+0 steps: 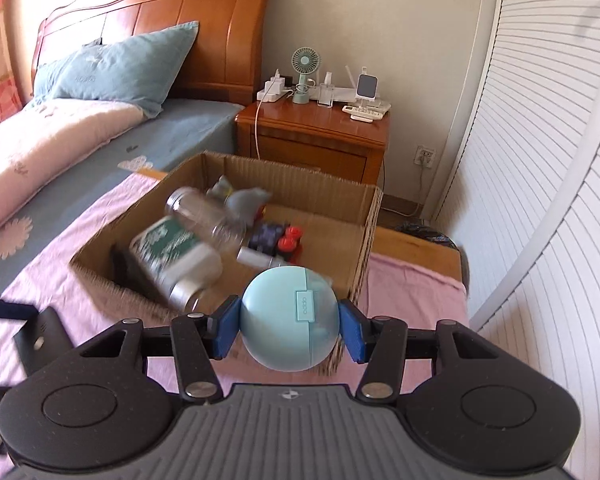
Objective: Organize rigid objects
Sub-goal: 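Carry the blue case into the box and open right tool, then carry the black pad into the box and open left tool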
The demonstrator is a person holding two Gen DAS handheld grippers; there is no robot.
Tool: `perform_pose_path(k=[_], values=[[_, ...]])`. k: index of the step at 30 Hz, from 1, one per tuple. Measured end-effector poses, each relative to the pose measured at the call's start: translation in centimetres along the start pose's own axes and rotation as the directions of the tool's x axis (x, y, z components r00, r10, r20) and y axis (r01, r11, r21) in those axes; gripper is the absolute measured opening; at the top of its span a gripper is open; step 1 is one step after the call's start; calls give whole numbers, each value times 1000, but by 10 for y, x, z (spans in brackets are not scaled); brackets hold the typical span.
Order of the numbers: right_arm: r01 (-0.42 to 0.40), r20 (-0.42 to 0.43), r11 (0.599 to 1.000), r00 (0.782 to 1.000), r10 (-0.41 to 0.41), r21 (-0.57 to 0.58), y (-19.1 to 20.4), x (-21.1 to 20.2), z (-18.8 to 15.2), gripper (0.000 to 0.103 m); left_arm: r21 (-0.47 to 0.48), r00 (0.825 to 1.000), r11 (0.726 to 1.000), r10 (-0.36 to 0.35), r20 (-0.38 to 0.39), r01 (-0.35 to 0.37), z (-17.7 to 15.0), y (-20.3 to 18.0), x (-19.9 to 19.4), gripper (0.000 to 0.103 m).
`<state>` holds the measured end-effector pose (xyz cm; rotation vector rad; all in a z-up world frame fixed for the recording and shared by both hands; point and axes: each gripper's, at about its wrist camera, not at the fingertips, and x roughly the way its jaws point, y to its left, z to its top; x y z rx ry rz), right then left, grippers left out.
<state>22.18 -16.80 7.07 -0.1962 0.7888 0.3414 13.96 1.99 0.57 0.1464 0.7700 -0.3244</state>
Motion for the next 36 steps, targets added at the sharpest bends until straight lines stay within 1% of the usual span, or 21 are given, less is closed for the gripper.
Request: perform_pose_path(k=[5,8,10,11,12,13,14,15,16,18,22,26,28,32,34,36], values=[[-8,-52,998,999,12,62,-13,54,29,58,-10,1000,1000,13,18,-13,6,3,-4,70],[3,-92,996,996,5,91,-16,79,34,58,-10,1000,1000,16,22,-16,8,3,-5,70],[16,-94,994,996,-6,106,-17,87,34,60,-10,1000,1000,18,20,-18,9,4,-4,70],[29,-86,993,996,-19,114,-18,87,34,72,-9,1000,1000,18,18,-18,10,4,-3,70],[24,-76,992,997,-15,121,-19,85,33,86,-8,1000,1000,18,16,-18,10,4,-3,70],[18,-58,991,998,-10,136,-21,81,31,91,-7,1000,1000,20,14,-20,10,4,-2,70],[27,-40,988,999,-21,154,-22,77,30,98,-6,1000,1000,21,11,-21,11,4,-1,70],[42,-27,985,999,-38,165,-23,72,29,103,-3,1000,1000,21,9,-21,11,4,0,70],[59,-18,983,998,-56,172,-24,67,28,103,-1,1000,1000,20,8,-20,12,4,0,70],[86,-39,978,996,-80,188,-24,57,26,103,0,1000,1000,19,7,-19,13,4,1,70],[114,-92,971,991,-97,209,-22,33,16,103,5,1000,1000,16,8,-17,21,4,3,70],[119,-123,965,988,-92,235,-20,3,-3,103,17,1000,1000,19,10,-19,35,3,6,70],[123,-138,962,986,-91,242,-18,-11,-15,103,29,1000,999,21,12,-21,45,1,10,70],[169,-144,957,980,-138,236,-11,-39,-40,103,41,1000,999,11,14,-12,70,-3,23,70],[194,-135,947,977,-164,256,-11,-52,-54,103,42,1000,999,1,6,-1,84,-6,33,70],[200,-133,934,977,-168,296,-11,-62,-68,103,44,1000,999,-4,-6,5,99,-9,46,70]])
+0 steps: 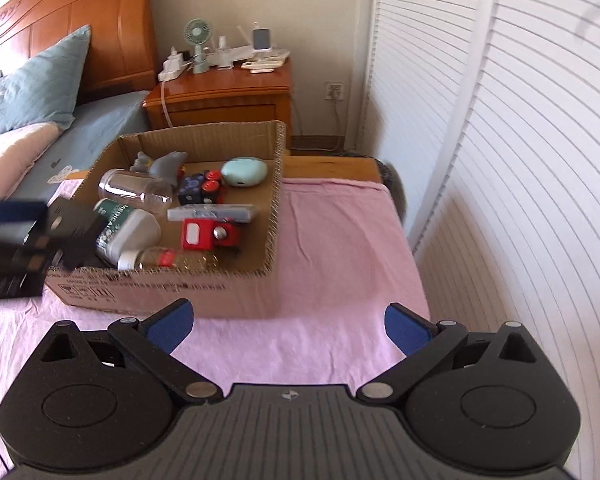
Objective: Organize rigid objects
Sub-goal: 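Carry the black pad into the box and open left tool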
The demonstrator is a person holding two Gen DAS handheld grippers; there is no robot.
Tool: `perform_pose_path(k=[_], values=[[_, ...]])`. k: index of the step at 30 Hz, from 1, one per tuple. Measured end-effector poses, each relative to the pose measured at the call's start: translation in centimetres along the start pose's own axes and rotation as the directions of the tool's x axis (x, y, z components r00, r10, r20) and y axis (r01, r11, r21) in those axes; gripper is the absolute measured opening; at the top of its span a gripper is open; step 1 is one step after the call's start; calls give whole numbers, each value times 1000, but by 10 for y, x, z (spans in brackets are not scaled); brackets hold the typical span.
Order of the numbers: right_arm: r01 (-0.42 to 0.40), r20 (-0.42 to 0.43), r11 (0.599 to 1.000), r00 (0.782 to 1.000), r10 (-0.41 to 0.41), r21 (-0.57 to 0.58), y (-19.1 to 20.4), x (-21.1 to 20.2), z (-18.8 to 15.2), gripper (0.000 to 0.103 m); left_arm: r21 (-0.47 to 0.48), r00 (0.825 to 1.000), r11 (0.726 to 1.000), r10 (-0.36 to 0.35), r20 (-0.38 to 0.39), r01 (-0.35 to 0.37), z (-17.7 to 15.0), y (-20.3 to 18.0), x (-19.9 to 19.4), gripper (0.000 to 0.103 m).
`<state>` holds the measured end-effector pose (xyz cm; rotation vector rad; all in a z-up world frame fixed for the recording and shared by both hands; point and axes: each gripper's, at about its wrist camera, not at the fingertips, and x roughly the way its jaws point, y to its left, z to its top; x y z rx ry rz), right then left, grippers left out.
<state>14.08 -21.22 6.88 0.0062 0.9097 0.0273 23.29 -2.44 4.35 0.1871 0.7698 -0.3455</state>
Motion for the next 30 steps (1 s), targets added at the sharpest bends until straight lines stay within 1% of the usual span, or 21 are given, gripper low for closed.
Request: perform_pose_path(k=[4,8,13,16,17,18,20,22,25,30], values=[[-22,-8,999,1000,23,44,-8,-7,-22,103,-3,1000,1000,-14,-21,14,30,-6,31,70],[7,-5,998,1000,-6,58,-15,-9,-33,103,-1,998,1000,-10,-58,10,50,-14,71,70],[17,-7,992,1000,-17,122,-35,-6,-38,103,-9,992,1000,-13,-123,12,56,-22,114,70],[34,-8,990,999,-33,140,-42,-2,-39,103,-22,988,1000,-24,-151,21,54,-25,131,70],[28,-3,989,1000,-28,147,-44,-1,-39,103,-30,989,999,-33,-143,29,54,-26,133,73],[19,0,988,1000,-19,153,-45,-1,-39,103,-36,989,999,-43,-140,38,54,-26,135,82],[12,1,988,1000,-12,152,-45,0,-38,103,-44,991,998,-50,-128,45,55,-27,136,93],[13,0,990,1000,-13,142,-43,1,-38,103,-40,994,999,-41,-104,37,56,-29,133,94],[8,-6,991,1000,-7,132,-40,2,-39,103,-27,995,999,-29,-93,26,59,-31,125,94],[5,1,993,1000,-5,119,-34,-4,-40,103,-12,998,1000,-10,-56,9,57,-27,98,95]])
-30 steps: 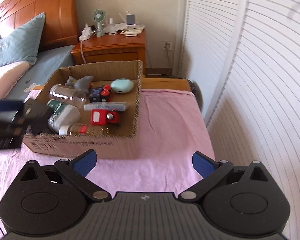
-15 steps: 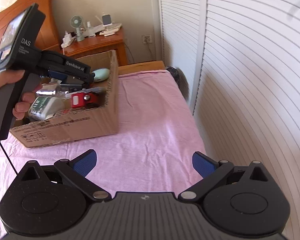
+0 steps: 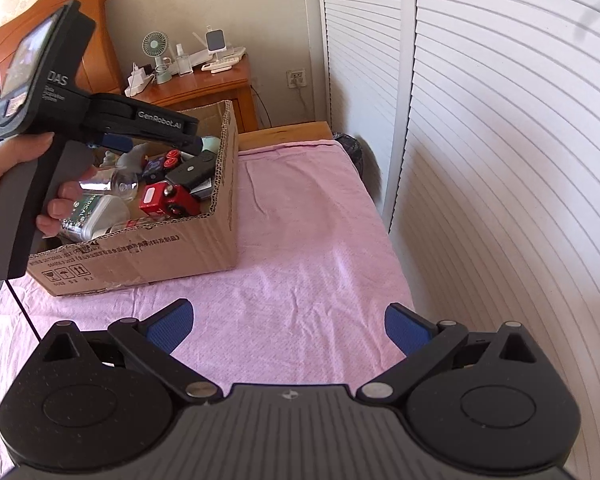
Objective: Organize rigid objects
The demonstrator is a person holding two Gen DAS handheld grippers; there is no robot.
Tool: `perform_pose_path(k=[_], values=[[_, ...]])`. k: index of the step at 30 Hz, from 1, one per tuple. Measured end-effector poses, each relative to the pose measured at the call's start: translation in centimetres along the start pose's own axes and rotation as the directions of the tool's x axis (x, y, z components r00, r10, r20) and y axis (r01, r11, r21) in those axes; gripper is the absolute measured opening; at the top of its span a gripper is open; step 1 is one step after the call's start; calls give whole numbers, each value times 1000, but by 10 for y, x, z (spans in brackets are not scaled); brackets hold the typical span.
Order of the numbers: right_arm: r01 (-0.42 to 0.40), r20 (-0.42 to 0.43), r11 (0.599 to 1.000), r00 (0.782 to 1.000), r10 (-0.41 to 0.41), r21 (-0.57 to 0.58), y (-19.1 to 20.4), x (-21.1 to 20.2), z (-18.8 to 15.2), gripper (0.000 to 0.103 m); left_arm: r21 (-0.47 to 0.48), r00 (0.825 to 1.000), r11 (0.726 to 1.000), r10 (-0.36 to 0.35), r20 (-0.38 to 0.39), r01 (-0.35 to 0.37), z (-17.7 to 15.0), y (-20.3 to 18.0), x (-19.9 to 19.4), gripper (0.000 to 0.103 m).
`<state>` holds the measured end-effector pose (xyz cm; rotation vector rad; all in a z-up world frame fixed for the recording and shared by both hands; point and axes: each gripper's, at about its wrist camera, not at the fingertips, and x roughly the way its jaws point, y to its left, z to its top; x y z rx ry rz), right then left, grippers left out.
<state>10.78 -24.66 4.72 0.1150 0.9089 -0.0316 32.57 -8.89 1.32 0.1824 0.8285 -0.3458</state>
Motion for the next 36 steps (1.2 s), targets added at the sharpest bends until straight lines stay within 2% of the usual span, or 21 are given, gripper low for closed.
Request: perform_pose_path(k=[5,10,15,18,22,26,31,36], values=[[-2,12,1000,1000,3,-9,6,-13,0,103,-6,999,1000,-5,32,5,-10,7,-42,95],[-1,36,999,999,2,-42,15,-27,-1,103,7,995,1000,13,101,-14,-33,8,-97,98],[10,47,998,999,-8,-54,22,-35,-1,103,-8,987,999,33,157,-32,-71,4,-147,99],[24,49,997,999,-21,-69,28,-38,-5,103,-50,979,995,97,177,-89,-102,-2,-167,99],[22,40,996,999,-19,-84,38,-44,-13,103,-109,971,980,184,152,-169,-142,-11,-180,99],[21,37,994,999,-17,-105,49,-52,-21,103,-169,961,957,255,110,-235,-165,-18,-186,99],[10,38,994,999,-6,-107,58,-60,-31,103,-221,961,942,270,54,-253,-180,-19,-192,99],[5,33,994,999,-1,-113,62,-63,-35,103,-238,955,931,293,41,-276,-188,-16,-194,99]])
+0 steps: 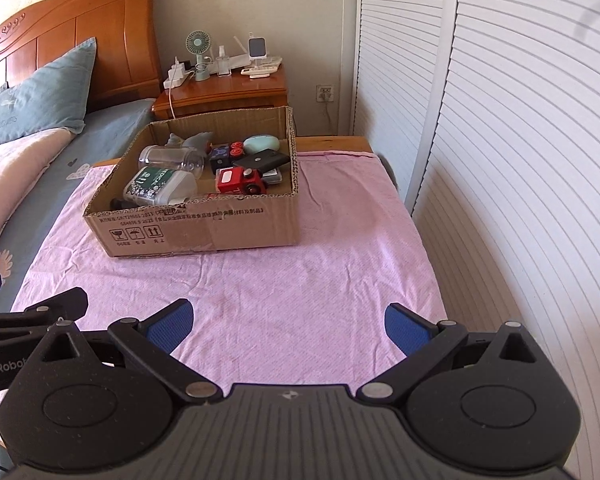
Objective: Organize rigid objects
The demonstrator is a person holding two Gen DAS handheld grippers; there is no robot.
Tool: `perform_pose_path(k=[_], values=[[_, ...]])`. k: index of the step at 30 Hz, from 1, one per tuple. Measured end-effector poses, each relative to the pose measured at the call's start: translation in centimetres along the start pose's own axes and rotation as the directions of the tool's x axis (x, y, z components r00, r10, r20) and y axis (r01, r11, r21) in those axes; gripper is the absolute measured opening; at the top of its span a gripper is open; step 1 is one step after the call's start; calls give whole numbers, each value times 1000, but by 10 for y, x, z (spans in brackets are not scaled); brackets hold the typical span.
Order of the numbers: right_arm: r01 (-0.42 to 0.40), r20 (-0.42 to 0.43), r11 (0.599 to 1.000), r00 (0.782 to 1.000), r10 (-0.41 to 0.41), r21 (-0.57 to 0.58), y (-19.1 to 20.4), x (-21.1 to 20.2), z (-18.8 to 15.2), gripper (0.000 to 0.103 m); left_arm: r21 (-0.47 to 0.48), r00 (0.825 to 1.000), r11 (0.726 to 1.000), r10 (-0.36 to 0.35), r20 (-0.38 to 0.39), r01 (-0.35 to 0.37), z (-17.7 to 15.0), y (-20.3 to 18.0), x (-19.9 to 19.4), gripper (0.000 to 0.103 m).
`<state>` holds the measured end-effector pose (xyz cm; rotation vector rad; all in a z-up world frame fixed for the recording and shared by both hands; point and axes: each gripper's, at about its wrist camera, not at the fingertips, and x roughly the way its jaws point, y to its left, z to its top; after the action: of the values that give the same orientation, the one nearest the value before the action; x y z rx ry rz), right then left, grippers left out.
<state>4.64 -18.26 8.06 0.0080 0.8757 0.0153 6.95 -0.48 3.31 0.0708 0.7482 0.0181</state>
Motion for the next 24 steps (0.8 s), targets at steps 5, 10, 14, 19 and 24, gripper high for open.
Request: perform_pose_path(k=[5,10,14,19,24], values=[[1,-5,1000,1000,-1,-4,3,2,0,103,-5,1000,1000,3,-12,-3,0,3,2,99],[3,-7,1000,1000,-3,-11,5,3,0,103,-28,1000,1000,12,-18,-13,0,9,3,99],[1,-9,1000,1000,-1,-14,6,4,0,103,-32,1000,999,8,-19,-8,0,10,3,99],[2,-8,1000,1000,-2,-14,5,4,0,103,-35,1000,999,0,-24,-1,0,10,3,99],[1,-4,1000,1000,-1,-12,5,3,0,103,-31,1000,1000,0,-20,0,1,9,2,99]])
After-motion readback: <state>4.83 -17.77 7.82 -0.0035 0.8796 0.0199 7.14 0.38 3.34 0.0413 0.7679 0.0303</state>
